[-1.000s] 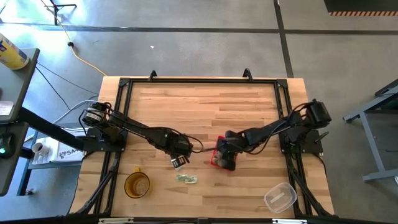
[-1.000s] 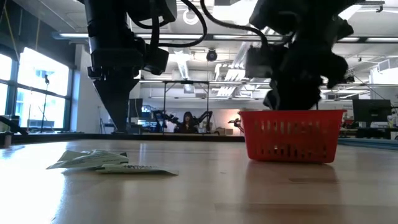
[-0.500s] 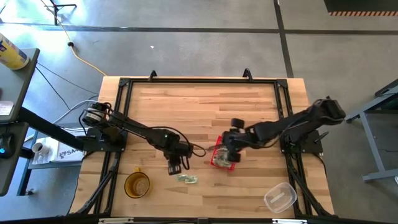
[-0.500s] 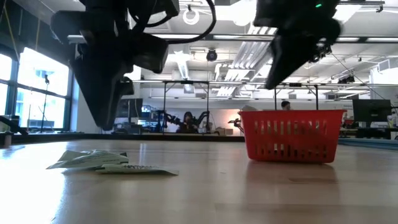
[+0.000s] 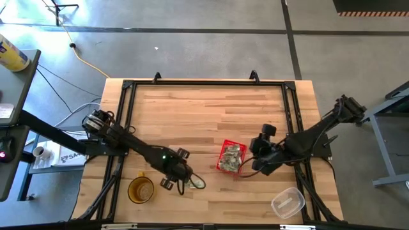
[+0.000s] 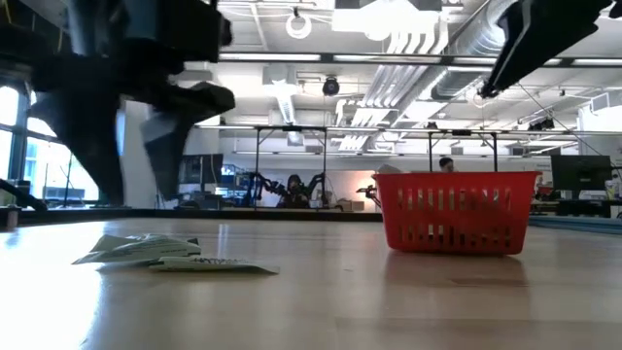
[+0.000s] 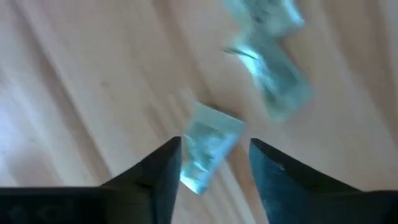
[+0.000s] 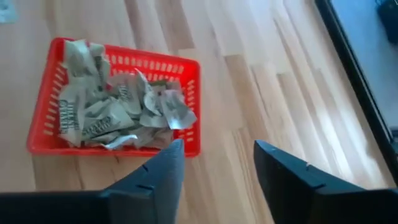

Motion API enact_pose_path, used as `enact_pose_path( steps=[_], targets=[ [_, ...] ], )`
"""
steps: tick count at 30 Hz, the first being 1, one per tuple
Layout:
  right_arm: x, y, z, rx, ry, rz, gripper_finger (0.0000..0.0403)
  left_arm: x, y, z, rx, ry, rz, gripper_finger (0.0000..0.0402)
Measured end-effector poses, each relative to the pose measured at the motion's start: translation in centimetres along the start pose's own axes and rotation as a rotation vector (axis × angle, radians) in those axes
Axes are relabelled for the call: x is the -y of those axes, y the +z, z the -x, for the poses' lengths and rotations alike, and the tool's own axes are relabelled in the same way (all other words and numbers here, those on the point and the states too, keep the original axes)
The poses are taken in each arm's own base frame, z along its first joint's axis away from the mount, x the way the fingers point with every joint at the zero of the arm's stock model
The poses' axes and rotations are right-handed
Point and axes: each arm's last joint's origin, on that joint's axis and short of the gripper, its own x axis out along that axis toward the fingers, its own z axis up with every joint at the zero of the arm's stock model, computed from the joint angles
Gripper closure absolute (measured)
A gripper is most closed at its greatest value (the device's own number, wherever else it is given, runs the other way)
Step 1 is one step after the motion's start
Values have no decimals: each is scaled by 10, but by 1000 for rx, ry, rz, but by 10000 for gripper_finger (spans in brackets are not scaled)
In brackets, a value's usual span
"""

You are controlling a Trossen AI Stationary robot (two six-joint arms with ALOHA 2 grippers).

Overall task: Pick and place items into bin
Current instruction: Put the top light green stevia packet into the red bin

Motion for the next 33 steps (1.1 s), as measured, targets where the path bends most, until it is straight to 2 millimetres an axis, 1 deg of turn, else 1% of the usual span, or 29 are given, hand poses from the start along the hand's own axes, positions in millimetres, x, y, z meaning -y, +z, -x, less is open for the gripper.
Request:
enact_pose_path(
  steps=[2, 5, 8, 10, 12, 14, 16, 18, 19, 20, 22, 25, 28, 29, 31, 32, 33],
  targets=[
    [1, -3, 2, -7, -22, -26, 195, -8, -1, -3, 8, 16, 39, 160],
    [2, -6, 2, -38, -28, -62, 167, -19, -6, -14, 19, -62, 75, 141],
    [3, -8, 1, -72, -25, -83, 149, -24, -19, -32, -39, -188, 55, 143],
    [4, -9, 1, -90, -29, -104, 144, -28, -23, -38, -50, -217, 50, 159],
    [5, -11, 1, -113, -32, -124, 144, -31, -24, -39, -56, -188, 36, 189],
    [6, -14, 2, -140, -43, -139, 144, -36, -24, -40, -49, -145, 23, 234],
    [8, -17, 4, -158, -64, -143, 143, -45, -21, -39, -32, -109, 23, 294],
    [8, -21, 6, -169, -81, -145, 143, -59, -17, -38, -15, -38, 25, 362],
    [8, -23, 8, -176, -89, -148, 143, -66, -16, -37, -17, -3, 34, 375],
    [8, -25, 10, -180, -94, -154, 144, -74, -15, -35, -24, 29, 51, 377],
    [8, -29, 15, -184, -100, -170, 144, -91, -7, -25, 4, 69, 89, 363],
    [7, -36, 23, -190, -100, -207, 144, -118, 17, 5, 96, 90, 145, 353],
    [5, -41, 27, -206, -94, -222, 144, -141, 47, 42, 326, 74, 176, 372],
    [4, -42, 28, -211, -88, -221, 144, -147, 56, 50, 418, 67, 177, 377],
    [4, -42, 28, -210, -85, -219, 144, -156, 72, 56, 564, 56, 176, 377],
    [4, -42, 28, -209, -85, -220, 144, -160, 76, 53, 599, 46, 187, 377],
    [4, -42, 28, -208, -86, -222, 144, -163, 81, 44, 622, 26, 204, 377]
  ],
)
